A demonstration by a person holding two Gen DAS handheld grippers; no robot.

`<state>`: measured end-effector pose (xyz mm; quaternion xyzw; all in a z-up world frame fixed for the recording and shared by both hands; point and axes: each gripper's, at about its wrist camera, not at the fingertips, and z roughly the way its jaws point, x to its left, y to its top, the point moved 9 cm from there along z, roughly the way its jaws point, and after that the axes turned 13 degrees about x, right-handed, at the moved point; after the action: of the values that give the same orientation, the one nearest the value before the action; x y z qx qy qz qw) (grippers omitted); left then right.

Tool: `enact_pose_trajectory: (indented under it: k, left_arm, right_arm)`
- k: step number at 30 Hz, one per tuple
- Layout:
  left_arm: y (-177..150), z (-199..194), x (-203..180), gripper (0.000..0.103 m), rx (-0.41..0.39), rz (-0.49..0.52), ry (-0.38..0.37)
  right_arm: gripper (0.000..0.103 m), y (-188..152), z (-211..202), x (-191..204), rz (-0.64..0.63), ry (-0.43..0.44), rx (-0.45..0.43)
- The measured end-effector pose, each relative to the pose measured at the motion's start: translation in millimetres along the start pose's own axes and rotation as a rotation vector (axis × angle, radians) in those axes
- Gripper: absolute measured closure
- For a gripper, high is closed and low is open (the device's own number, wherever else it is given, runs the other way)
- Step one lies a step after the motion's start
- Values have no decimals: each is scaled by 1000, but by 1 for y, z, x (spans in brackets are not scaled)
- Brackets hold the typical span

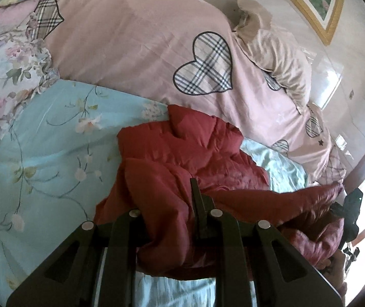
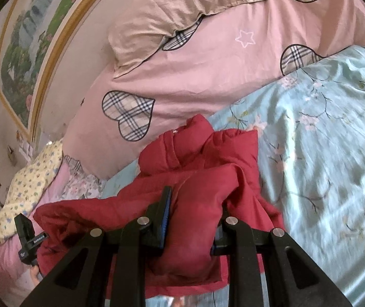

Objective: Fold large clothes
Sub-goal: 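Grasp the hem with both tools and lift it toward the collar, then carry the gripped hem over the coat body toward the collar with both tools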

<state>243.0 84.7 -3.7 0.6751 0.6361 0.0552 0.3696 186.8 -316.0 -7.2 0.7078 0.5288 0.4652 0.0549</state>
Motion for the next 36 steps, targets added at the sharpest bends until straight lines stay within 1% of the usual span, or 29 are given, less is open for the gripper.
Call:
enact_pose_trajectory:
  k: [8,12,15,17,23,27,32,36]
  left_arm:
    - [35,41,7,86,18,-25,50]
    - [53,59,11,86,18,-42,66]
    - [67,75,15,86,13,-36,87]
    - [76,90,21,86,20,-43,103]
    - [93,128,32,86,43,-52,130]
    - [103,143,36,85,44,-58,137]
    - [115,166,49,83,66,-94,139]
    - [120,186,59,82,86,-112,144]
  right_arm:
    - [79,33,30,-11,38,6,-9]
    - [79,49,46,-21,54,-21,-20]
    - [79,61,57,-31,72,-46,-32]
    - [78,68,66,-37,81,-65,-34]
    - [78,84,101,-57,112,-115,-19]
    - [78,95,117,-66,127,-129,-25]
    - [78,109,134,-75,158,-126,-37]
    - [78,116,149,-83,161,-151,-35]
